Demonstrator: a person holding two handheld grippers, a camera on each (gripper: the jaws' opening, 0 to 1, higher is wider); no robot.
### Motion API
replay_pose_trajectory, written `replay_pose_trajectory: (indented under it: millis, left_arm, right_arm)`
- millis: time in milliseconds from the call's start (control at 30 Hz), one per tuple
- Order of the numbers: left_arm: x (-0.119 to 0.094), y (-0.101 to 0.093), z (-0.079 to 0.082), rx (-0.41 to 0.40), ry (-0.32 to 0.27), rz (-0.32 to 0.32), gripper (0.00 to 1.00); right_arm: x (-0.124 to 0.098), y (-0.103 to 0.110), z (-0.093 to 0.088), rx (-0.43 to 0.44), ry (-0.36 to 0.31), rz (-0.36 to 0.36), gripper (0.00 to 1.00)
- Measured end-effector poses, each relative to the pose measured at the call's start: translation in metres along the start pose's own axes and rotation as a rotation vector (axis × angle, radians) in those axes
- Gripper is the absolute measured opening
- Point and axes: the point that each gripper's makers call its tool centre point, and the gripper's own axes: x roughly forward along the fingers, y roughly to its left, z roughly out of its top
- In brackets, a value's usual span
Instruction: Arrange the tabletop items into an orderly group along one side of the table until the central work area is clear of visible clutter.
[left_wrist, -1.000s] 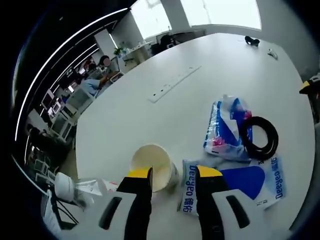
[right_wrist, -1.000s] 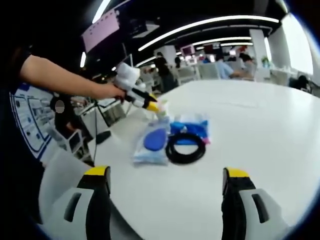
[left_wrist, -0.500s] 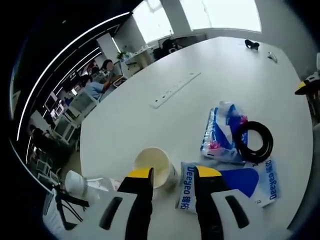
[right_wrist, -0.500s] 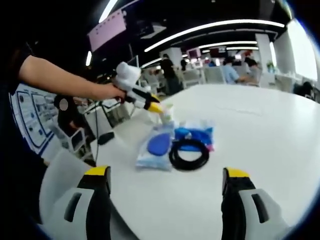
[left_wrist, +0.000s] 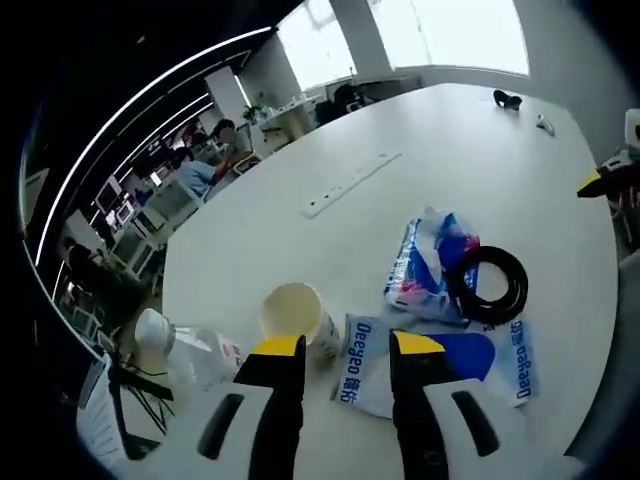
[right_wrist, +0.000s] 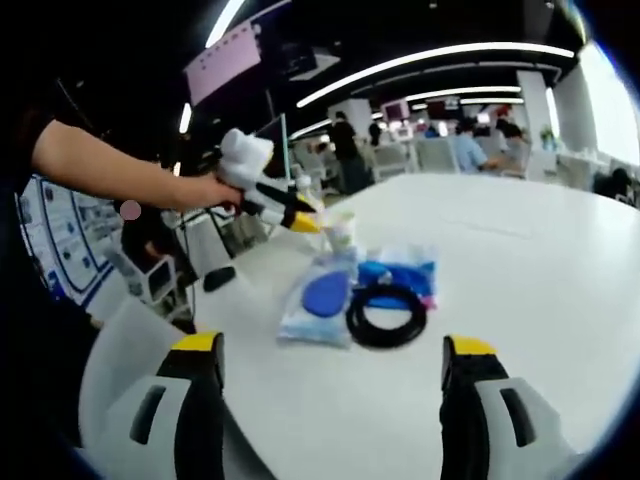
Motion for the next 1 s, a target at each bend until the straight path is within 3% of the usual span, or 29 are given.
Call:
replay_pose_trajectory:
  millis: [333, 700, 1000]
  left_arm:
    - [-0.009, -0.006, -0.023, -0.04, 0.017, -0.001, 0.31]
    - [-0.021, 0.001, -0.047, -0.075, 0.039, 0.007, 0.3]
    - [-0.019, 0.009, -0.064, -0.094, 0.061, -0.002, 0.29]
  right_arm:
    - [0.008, 0.01, -0.002, -0.023, 0.026, 0.032, 0.84]
    - [0.019, 0.029, -0.004, -0.036, 0.054, 0.064, 0.78]
    - [0.028, 0.046, -0.021, -0.017, 0.124, 0.085, 0.73]
